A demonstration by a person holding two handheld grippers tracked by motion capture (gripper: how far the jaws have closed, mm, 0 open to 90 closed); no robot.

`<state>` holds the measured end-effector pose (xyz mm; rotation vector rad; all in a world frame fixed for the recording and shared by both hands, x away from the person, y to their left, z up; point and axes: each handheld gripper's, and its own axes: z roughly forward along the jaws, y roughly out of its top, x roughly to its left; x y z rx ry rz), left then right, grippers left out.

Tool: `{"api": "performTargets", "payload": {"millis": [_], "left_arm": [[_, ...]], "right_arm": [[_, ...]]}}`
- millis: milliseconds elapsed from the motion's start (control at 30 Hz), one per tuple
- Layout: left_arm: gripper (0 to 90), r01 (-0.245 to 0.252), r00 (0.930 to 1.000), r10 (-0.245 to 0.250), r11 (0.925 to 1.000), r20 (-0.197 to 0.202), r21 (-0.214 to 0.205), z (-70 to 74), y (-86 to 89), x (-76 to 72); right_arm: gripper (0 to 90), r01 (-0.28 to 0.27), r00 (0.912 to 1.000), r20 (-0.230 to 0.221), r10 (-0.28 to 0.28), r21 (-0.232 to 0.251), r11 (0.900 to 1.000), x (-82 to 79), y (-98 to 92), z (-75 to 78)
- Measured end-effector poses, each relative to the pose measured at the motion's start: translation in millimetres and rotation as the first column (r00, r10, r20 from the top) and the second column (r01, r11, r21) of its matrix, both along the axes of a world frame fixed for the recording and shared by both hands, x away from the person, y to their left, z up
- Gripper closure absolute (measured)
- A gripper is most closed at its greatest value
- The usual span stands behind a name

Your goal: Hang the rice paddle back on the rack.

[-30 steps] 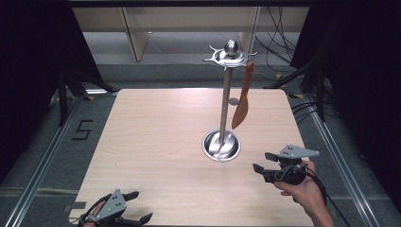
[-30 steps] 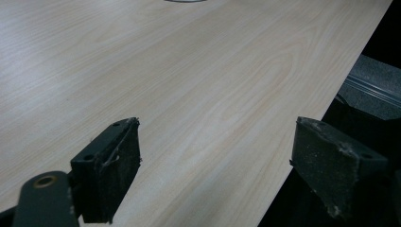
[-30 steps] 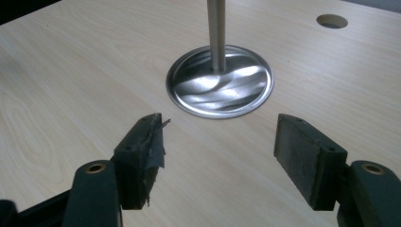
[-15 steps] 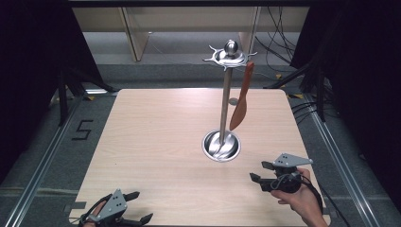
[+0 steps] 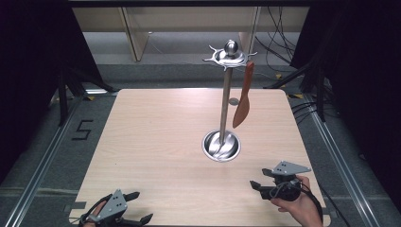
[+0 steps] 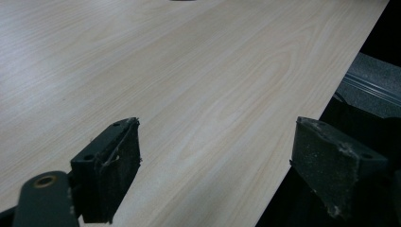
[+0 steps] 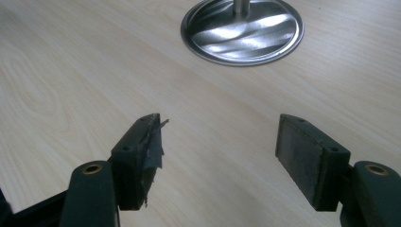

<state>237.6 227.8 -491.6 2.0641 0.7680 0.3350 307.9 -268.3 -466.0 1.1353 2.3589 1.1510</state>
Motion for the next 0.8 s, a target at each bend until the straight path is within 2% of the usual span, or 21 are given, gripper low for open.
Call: {"api": "performTargets", "payload": {"millis": [33, 67, 100, 133, 167, 200, 233, 267, 300, 333, 367, 400, 433, 467, 500, 533, 567, 667, 700, 767, 800], "left_arm": [[15.8, -0.001, 1.0000, 0.001, 1.0000, -0.002, -0.008, -0.1, -0.6, -0.4], [15.8, 0.004, 1.0000, -0.004, 0.9998, 0.000, -0.021, -0.1, -1.3, -0.9], [15.8, 0.016, 0.9998, -0.016, 0.9998, 0.014, -0.009, 0.2, -0.6, 0.1], [15.8, 0.015, 0.9998, -0.014, 0.9998, 0.012, -0.010, 0.3, -0.8, 0.1], [15.8, 0.015, 0.9998, -0.015, 0.9999, 0.013, -0.008, 0.4, -0.7, 0.3], [15.8, 0.015, 0.9998, -0.015, 0.9998, 0.014, -0.009, 0.4, -0.7, 0.3], [15.8, -0.003, 1.0000, 0.003, 0.9996, -0.009, -0.029, -0.4, -2.0, -1.5], [15.8, -0.001, 1.0000, 0.000, 0.9996, -0.007, -0.028, -0.5, -2.0, -1.4], [15.7, -0.001, 1.0000, 0.001, 0.9996, -0.001, -0.028, -0.9, -2.1, -1.3], [15.8, -0.001, 1.0000, 0.001, 0.9996, -0.004, -0.029, -0.8, -2.2, -1.3], [15.8, -0.001, 1.0000, 0.001, 0.9997, -0.002, -0.023, -0.5, -2.0, -1.0], [15.7, -0.005, 1.0000, 0.005, 0.9998, 0.000, -0.020, -0.2, -2.0, -1.7], [15.8, 0.001, 1.0000, -0.001, 1.0000, 0.006, 0.002, 0.3, -0.8, -1.1], [15.7, 0.001, 1.0000, -0.001, 1.0000, 0.007, 0.002, 0.3, -0.7, -1.2], [15.8, -0.007, 1.0000, 0.007, 0.9997, 0.001, -0.025, -0.3, -2.2, -2.0], [15.8, -0.001, 1.0000, 0.000, 0.9996, -0.007, -0.027, -0.3, -2.0, -1.3], [15.7, -0.001, 1.0000, 0.001, 0.9997, -0.007, -0.026, -0.2, -2.0, -1.3], [15.8, -0.004, 1.0000, 0.004, 0.9996, 0.002, -0.027, -0.3, -2.0, -1.6], [15.8, -0.003, 1.0000, 0.003, 0.9993, 0.003, -0.037, -0.1, -2.5, -1.5], [15.8, 0.010, 0.9998, -0.010, 0.9996, 0.017, -0.025, 0.4, -1.7, -0.6], [15.8, -0.011, 0.9999, 0.011, 0.9991, -0.002, -0.041, -0.3, -2.8, -2.3]], "right_arm": [[32.9, 0.001, 0.9998, -0.019, -0.001, 0.017, 0.9998, -2.2, 1.5, -0.6], [32.7, -0.006, 1.0000, 0.004, 0.006, -0.006, 1.0000, -2.6, 0.4, -0.8], [32.3, 0.006, 0.9997, -0.022, -0.006, 0.008, 0.9999, -5.5, 2.6, -1.3], [32.2, -0.016, 0.9999, 0.002, 0.016, -0.011, 0.9998, -5.2, 0.9, -1.2], [32.0, -0.008, 0.9998, -0.017, 0.008, 0.015, 0.9999, -8.5, 3.3, -2.0], [31.6, -0.015, 0.9999, -0.006, 0.015, 0.005, 0.9999, -9.5, 2.8, -2.7], [30.7, -0.025, 0.9997, -0.008, 0.025, -0.001, 0.9997, -10.4, 2.7, -3.1], [30.1, -0.016, 0.9995, -0.026, 0.016, 0.003, 0.9999, -13.9, 4.4, -4.0], [30.1, -0.025, 0.9997, -0.001, 0.025, -0.004, 0.9997, -13.1, 3.4, -5.4], [30.0, -0.014, 0.9996, -0.026, 0.014, 0.006, 0.9999, -16.1, 4.7, -5.7], [29.8, -0.017, 0.9998, -0.006, 0.017, 0.004, 0.9998, -15.6, 4.4, -7.8], [29.7, -0.003, 0.9996, -0.030, 0.004, 0.011, 0.9999, -18.2, 5.5, -8.7], [29.6, -0.011, 0.9995, -0.031, 0.011, 0.003, 0.9999, -18.3, 4.8, -9.8], [29.5, -0.020, 0.9996, -0.019, 0.020, -0.002, 0.9998, -18.3, 4.3, -11.6], [29.2, -0.008, 0.9991, -0.041, 0.008, 0.003, 1.0000, -21.0, 5.1, -12.2], [28.9, -0.028, 0.9994, -0.019, 0.028, -0.003, 0.9996, -19.3, 3.9, -14.4], [28.6, -0.029, 0.9992, -0.028, 0.029, 0.000, 0.9996, -19.6, 3.4, -15.8], [26.8, -0.005, 0.9995, -0.030, 0.005, -0.010, 0.9999, -23.7, 1.4, -17.5], [26.3, 0.011, 0.9981, -0.060, -0.011, 0.002, 0.9999, -26.2, 2.1, -17.4], [26.1, 0.013, 0.9993, -0.035, -0.013, -0.007, 0.9999, -26.0, -0.6, -18.9], [26.0, 0.021, 0.9987, -0.045, -0.021, 0.001, 0.9998, -27.9, -0.3, -19.4]]}}
